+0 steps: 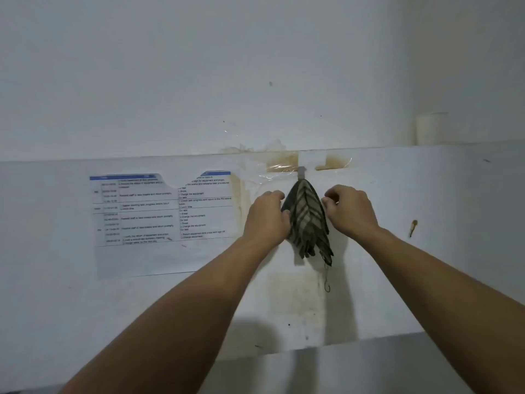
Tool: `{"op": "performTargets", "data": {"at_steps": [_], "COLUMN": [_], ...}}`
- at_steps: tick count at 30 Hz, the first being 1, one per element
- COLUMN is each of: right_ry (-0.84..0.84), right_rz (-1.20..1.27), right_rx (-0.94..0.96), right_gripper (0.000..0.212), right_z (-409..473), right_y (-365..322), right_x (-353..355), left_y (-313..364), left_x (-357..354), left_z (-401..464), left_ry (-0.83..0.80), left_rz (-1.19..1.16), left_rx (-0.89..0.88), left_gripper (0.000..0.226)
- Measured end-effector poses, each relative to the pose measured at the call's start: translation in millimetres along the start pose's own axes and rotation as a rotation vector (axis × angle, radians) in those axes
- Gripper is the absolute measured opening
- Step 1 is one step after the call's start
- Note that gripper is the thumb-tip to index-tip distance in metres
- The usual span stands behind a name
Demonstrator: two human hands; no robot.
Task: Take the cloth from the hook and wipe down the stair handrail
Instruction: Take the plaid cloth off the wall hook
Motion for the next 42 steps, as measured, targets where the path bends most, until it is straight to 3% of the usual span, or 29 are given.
{"op": "performTargets", "data": {"at_steps": [3, 7, 12, 19, 24, 30, 34, 42], "right_ry": [-0.038, -0.058, -0.097, 0.003, -0.115, -0.352, -0.473, -0.812], "right_rz": [0.022, 0.058, 0.058, 0.156, 0.318, 0.442, 0.445, 0.441], "right_rx": [-0.037, -0.059, -0.045, 0.014, 0.134, 0.219, 0.285, 0.379], "right_gripper": [0.02, 0.009, 0.011, 0.01, 0.006, 0.004, 0.006, 0.009], "right_z": [8.6, 13.8, 20.0, 30.5, 17.8, -19.5, -62.6, -190.8], "right_y": [5.9, 8.2, 9.0, -8.3, -42.7, -87.1, -134.2, -254.1], "right_x": [-8.9, -18.4, -24.5, 17.0, 33.6, 6.3, -28.5, -128.6], "left_y": [-3.9, -10.8, -22.7, -25.2, -19.4, -65.6, -106.5, -176.7], "left_x": [-5.7, -14.5, -4.0, 48.2, 83.9, 134.6, 176.9, 295.4], "left_z": [7.9, 11.8, 11.4, 22.2, 17.4, -30.5, -89.7, -249.2], "left_ry": [0.062, 0.092, 0.175, 0.374, 0.386, 0.344, 0.318, 0.31], "left_rz": [-0.001, 0.016, -0.012, -0.17, -0.209, -0.285, -0.342, -0.236], "left_rx": [0.071, 0.155, 0.284, 0.305, 0.261, 0.346, 0.445, 0.666], "left_gripper": [0.014, 0.014, 0.019, 0.014, 0.011, 0.012, 0.014, 0.032]}}
Point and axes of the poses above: each hand's wrist, its own z-axis towards the middle knuckle, its own x-axis out of the back of the hand, y = z × x, the point moved 10 cm from there along z, towards the middle knuckle, and after that the axes turned 13 degrees about -x, right-handed, at the moved point
